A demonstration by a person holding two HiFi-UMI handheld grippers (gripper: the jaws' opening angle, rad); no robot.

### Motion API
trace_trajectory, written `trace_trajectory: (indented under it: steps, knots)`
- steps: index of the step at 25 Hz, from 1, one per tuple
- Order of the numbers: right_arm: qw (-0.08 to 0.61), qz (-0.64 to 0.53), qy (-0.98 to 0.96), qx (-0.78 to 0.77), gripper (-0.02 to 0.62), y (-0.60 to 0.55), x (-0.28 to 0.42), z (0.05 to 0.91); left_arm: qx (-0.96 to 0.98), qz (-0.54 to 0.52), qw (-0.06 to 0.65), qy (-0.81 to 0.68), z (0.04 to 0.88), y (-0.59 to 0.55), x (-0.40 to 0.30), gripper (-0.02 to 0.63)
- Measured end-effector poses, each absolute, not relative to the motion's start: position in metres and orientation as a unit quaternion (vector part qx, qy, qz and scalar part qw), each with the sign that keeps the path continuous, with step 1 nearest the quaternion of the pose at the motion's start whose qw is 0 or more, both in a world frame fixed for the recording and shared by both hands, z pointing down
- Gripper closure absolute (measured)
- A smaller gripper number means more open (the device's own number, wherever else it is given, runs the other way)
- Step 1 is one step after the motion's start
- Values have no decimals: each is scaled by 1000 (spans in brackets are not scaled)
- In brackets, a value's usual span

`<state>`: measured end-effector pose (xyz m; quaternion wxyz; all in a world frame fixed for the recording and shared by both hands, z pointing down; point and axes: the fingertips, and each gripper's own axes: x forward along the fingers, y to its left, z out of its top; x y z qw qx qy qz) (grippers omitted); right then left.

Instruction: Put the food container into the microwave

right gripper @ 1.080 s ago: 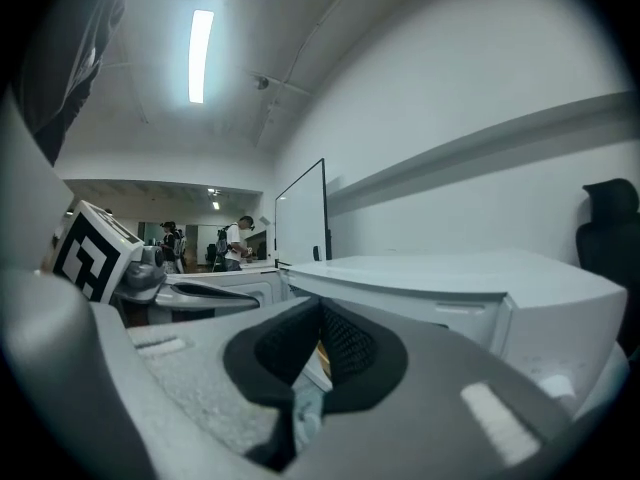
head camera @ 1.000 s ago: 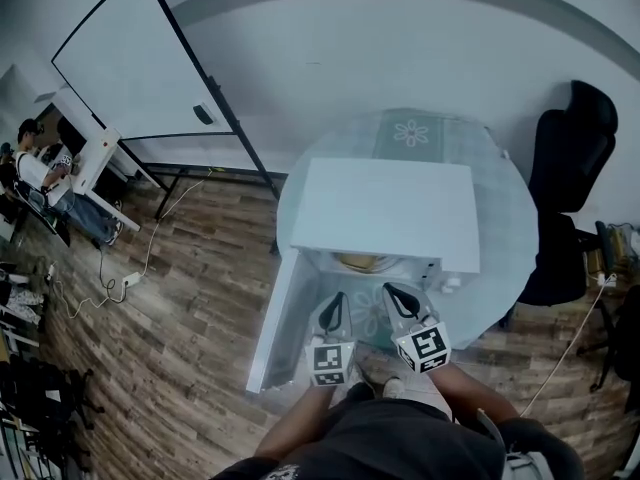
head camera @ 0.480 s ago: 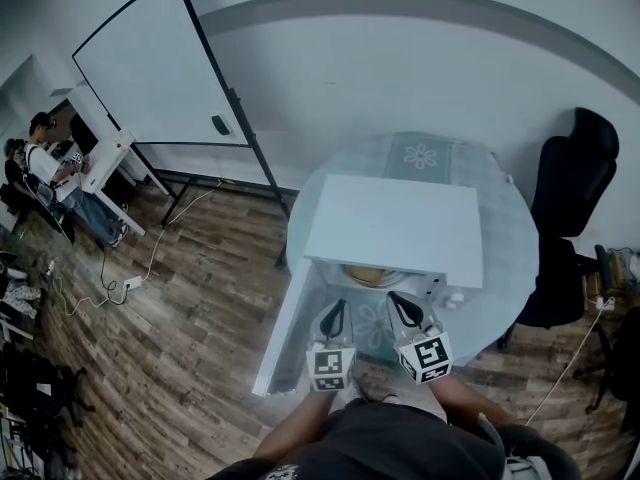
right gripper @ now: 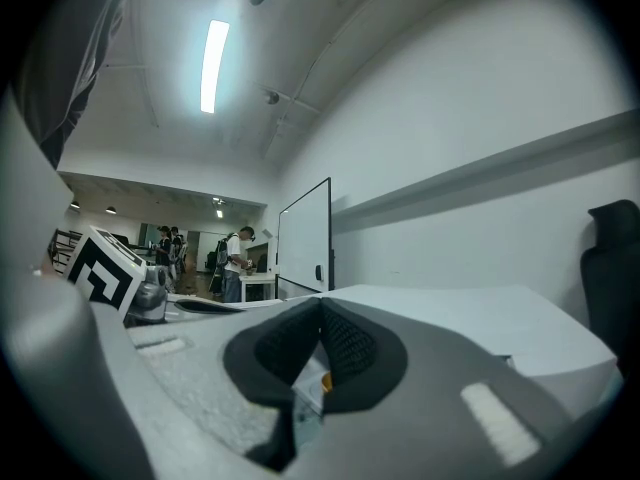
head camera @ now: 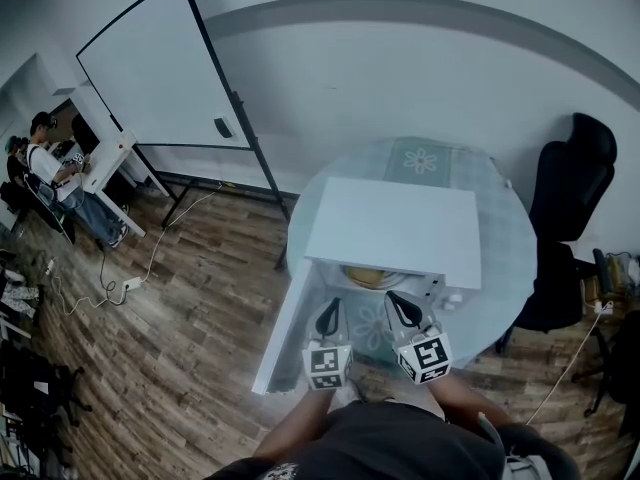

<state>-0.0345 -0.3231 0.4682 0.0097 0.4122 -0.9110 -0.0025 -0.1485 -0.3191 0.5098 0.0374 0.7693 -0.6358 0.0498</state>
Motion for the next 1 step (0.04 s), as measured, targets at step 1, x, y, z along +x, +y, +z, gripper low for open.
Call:
trace_trajectory:
  steps: [1]
  knots:
    - [9,-2,-911,412,594,-324,-35,468,769,49,37,-636,509,-321,-149,600]
